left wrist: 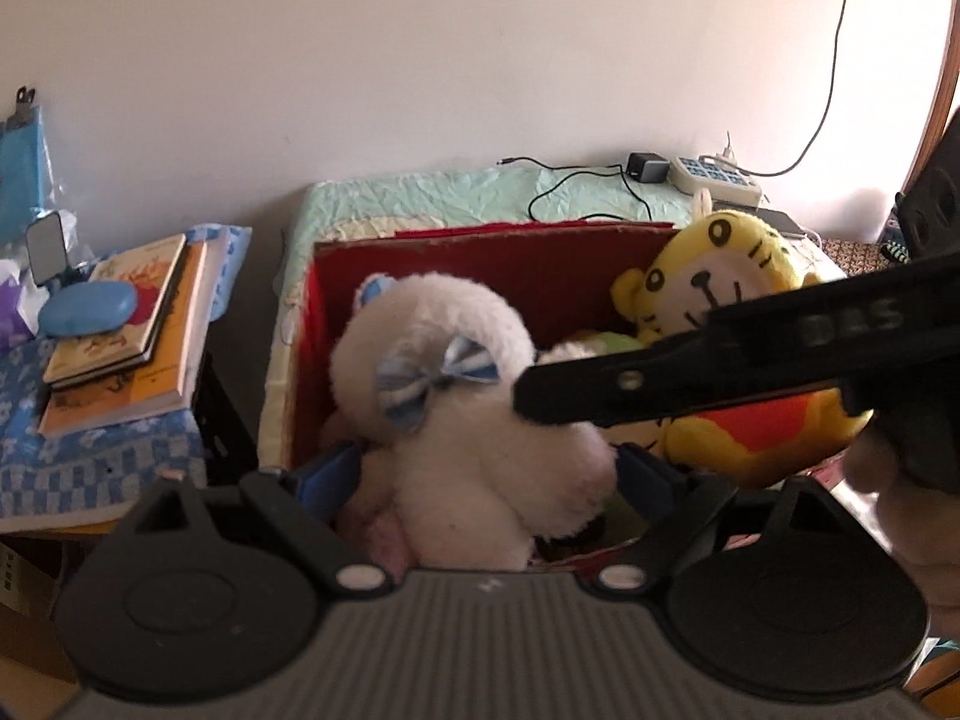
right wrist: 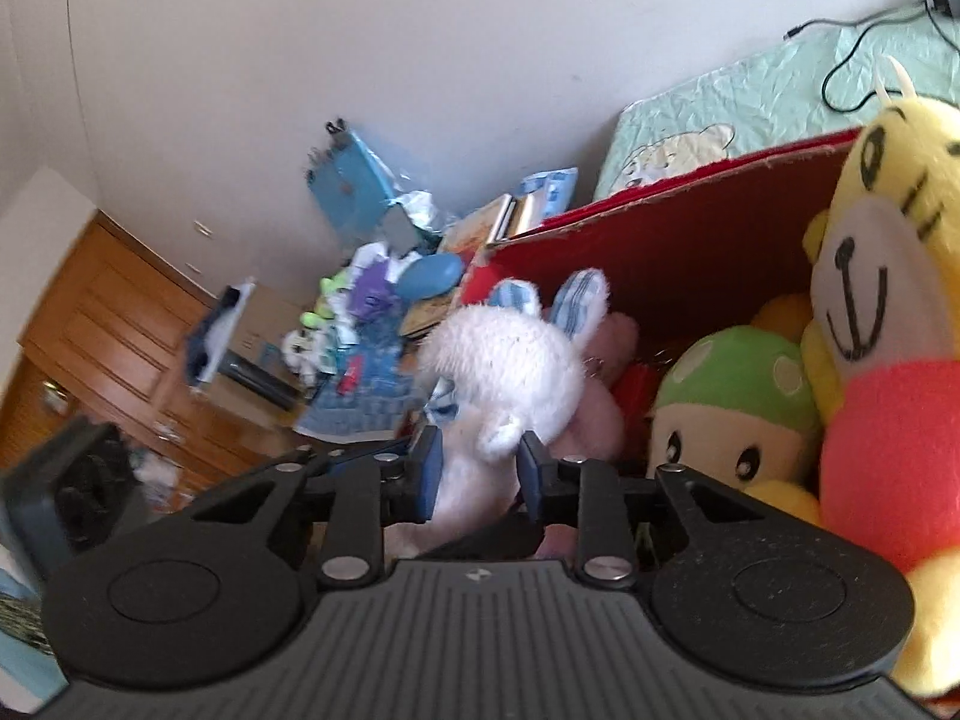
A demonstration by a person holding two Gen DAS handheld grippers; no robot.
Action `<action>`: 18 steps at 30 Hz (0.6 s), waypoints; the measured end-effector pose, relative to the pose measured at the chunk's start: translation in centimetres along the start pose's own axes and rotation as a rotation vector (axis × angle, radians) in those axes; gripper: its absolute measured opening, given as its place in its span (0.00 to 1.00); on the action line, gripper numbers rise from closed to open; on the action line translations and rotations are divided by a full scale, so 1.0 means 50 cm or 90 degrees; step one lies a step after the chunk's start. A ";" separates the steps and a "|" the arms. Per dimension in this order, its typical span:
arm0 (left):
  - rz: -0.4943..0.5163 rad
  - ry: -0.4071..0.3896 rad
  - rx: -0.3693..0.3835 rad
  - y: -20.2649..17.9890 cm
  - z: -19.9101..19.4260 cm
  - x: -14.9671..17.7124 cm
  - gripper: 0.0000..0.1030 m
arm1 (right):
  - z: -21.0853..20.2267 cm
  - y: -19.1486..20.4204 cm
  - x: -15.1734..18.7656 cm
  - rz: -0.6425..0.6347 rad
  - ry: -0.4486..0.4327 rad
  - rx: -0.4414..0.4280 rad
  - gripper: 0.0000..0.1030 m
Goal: Organize objects
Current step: 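Lower the white bunny into the red box and open the right gripper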
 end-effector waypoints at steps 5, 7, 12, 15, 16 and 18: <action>0.007 -0.019 -0.013 0.007 -0.019 -0.010 0.88 | 0.041 -0.004 -0.007 0.001 -0.016 0.000 0.22; 0.003 -0.021 -0.015 0.011 -0.022 -0.010 0.88 | 0.060 0.001 0.004 -0.025 -0.004 0.025 0.21; -0.010 -0.012 -0.010 0.014 -0.027 0.003 0.88 | 0.063 0.018 0.021 -0.076 -0.008 0.024 0.23; -0.014 0.002 -0.020 0.014 -0.018 0.009 0.88 | 0.047 0.015 0.022 -0.076 0.006 0.022 0.29; -0.017 0.009 -0.024 0.014 -0.013 0.009 0.88 | 0.040 0.013 0.022 -0.075 0.004 0.025 0.30; -0.025 0.016 -0.023 0.013 -0.008 0.007 0.88 | 0.021 0.007 0.023 -0.071 -0.006 0.034 0.31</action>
Point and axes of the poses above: each gripper's, at about its wrist camera, not at the fingertips, and z roughly the way its jaws point, y to its left, x to its underside, the point moved 5 cm from there along z, roughly the way its jaws point, and after that the axes turned 8 degrees about z, right-handed, at the moved point
